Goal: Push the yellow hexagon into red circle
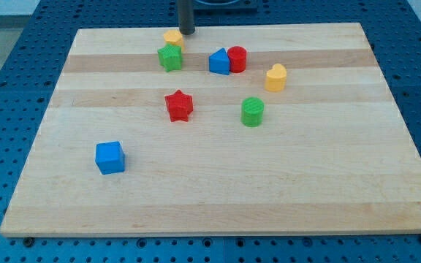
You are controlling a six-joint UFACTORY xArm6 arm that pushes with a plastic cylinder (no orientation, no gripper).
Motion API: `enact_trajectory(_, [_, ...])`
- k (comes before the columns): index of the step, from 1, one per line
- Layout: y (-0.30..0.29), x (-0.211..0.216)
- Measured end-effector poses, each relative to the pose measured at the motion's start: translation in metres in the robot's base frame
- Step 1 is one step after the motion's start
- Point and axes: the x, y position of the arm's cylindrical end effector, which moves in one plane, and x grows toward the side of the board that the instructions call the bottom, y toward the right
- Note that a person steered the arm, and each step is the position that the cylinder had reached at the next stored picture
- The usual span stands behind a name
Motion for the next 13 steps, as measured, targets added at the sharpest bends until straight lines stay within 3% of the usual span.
enact_trajectory(2, [-0.018, 0.002])
enact_trajectory(4, [-0.089, 0.001])
enact_trajectory(5, [-0.095, 0.020])
enact_trajectory(6, [-0.041, 0.040])
enact_trajectory(8, [0.057, 0.029])
enact_trajectory(11, [0.079, 0.069])
enact_trajectory(13, [0.128, 0.089])
